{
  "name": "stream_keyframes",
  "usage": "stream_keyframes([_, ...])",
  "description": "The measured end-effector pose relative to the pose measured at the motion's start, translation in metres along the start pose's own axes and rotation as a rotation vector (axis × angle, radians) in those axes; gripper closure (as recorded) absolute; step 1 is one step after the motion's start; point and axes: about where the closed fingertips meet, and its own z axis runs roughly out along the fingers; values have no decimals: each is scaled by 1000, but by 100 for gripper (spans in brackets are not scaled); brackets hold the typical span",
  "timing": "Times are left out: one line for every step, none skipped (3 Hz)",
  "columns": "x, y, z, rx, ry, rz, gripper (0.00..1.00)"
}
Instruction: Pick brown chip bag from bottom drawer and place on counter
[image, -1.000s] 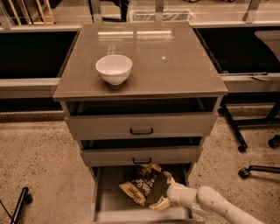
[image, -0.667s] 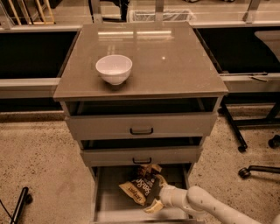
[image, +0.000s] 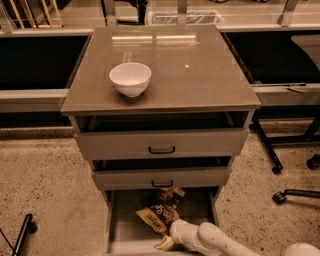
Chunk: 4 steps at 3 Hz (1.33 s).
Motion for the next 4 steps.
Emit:
stream_keyframes([4, -6, 38, 38, -24, -13, 27])
stream_keyframes([4, -14, 58, 55, -37, -13, 50])
stream_keyframes([-1, -23, 63, 45, -67, 11, 73])
stream_keyframes([-42, -37, 25, 13, -222, 1, 100])
